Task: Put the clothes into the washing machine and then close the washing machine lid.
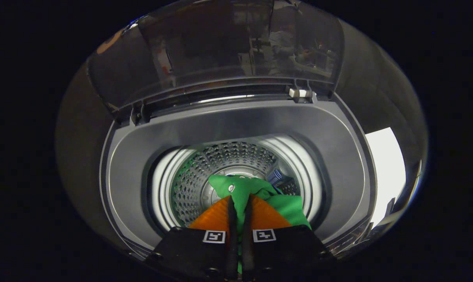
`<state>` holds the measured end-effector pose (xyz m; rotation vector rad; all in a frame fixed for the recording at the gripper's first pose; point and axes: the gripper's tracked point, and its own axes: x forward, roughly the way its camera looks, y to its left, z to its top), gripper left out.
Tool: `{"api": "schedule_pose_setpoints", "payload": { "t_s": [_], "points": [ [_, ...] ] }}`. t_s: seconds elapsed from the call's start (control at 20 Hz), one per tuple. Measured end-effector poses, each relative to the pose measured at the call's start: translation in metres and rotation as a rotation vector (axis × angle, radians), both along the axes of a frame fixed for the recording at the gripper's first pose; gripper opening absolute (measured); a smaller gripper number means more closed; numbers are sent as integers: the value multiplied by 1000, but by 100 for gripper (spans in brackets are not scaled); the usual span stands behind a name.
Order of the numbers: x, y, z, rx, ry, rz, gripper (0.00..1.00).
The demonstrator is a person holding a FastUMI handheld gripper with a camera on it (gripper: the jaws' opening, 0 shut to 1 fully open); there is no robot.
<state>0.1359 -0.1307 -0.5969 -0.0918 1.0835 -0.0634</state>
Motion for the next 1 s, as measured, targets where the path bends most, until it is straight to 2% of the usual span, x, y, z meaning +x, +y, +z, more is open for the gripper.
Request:
{"api": "schedule_pose_setpoints", "payload": {
  "t_s": [0.25, 0.45, 0.65, 0.8, 1.0],
  "points": [
    [-6, 1, -1, -5, 12, -1, 20],
    [-9, 3, 12, -17, -20, 6, 35],
    [-18, 9, 39, -14, -51, 24, 72],
    [-22, 9, 81, -24, -111, 24, 100],
    [-16, 20, 157, -24, -229, 68, 99]
  ]
}}
